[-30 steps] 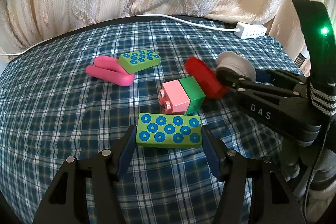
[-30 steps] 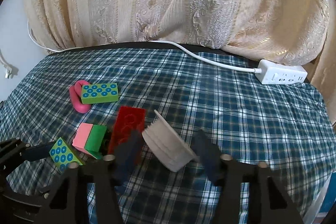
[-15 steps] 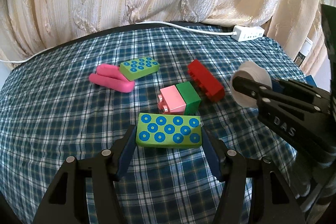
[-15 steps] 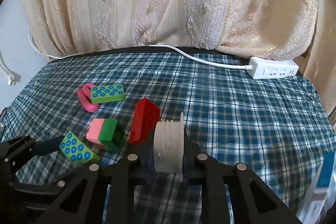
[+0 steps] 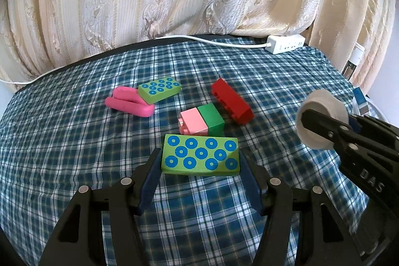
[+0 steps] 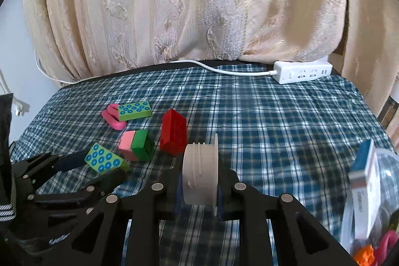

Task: Organize objects
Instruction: 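Grasp the green dotted brick with the left gripper while the right gripper lifts the tape roll, then carry the tape roll and green dotted brick toward the clear bowl with both grippers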

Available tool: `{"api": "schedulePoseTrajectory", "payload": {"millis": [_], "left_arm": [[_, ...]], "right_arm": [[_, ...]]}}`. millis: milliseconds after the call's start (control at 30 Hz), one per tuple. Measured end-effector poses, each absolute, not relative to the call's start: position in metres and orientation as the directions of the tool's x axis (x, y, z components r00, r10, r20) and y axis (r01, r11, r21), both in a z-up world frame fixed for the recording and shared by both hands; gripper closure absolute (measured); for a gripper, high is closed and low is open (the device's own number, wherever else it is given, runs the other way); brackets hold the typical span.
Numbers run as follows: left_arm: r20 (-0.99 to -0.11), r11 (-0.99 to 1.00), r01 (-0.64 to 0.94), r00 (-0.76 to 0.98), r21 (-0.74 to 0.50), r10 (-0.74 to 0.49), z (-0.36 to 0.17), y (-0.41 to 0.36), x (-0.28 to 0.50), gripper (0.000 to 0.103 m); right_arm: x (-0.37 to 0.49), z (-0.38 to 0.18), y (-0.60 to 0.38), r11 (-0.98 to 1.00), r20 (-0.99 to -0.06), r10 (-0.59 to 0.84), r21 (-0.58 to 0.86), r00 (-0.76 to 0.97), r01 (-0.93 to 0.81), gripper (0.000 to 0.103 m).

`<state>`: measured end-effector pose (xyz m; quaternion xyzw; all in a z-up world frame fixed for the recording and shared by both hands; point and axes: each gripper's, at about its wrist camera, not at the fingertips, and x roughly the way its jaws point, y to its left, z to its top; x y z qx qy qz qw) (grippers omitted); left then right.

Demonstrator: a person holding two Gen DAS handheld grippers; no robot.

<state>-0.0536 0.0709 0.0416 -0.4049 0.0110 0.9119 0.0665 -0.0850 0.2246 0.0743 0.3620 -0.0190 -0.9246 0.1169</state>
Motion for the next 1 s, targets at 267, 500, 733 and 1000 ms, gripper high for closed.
{"api": "schedulePoseTrajectory", "payload": {"millis": [267,500,733,1000], "left_arm": [[-0.73,-0.987,-0.161,-0.671,-0.025,0.128,0.046,0.081,-0.047,0.041],[-0.722,-0.979,-0.201,-0.675,-0.021,0.154,0.05,0.092,-0.04,0.041],[-0.711,-0.967,-0.253,-0.677,-0.017,0.19,0.054,0.11,-0.029,0.041],[-0.703,-0.952,-0.306,-0.671,-0.027,0.235,0.059,0.127,-0.019,0.041]], "right_arm": [[-0.06,0.082,0.243,-0.978,-0.653,-0.21,0.15,-0.728,0.147,0.081],[-0.038,0.086,0.26,-0.98,-0.643,-0.193,0.17,-0.741,0.108,0.081],[-0.019,0.091,0.277,-0.977,-0.628,-0.186,0.199,-0.756,0.075,0.081],[0.002,0.098,0.298,-0.979,-0.611,-0.147,0.202,-0.778,0.026,0.081]]}}
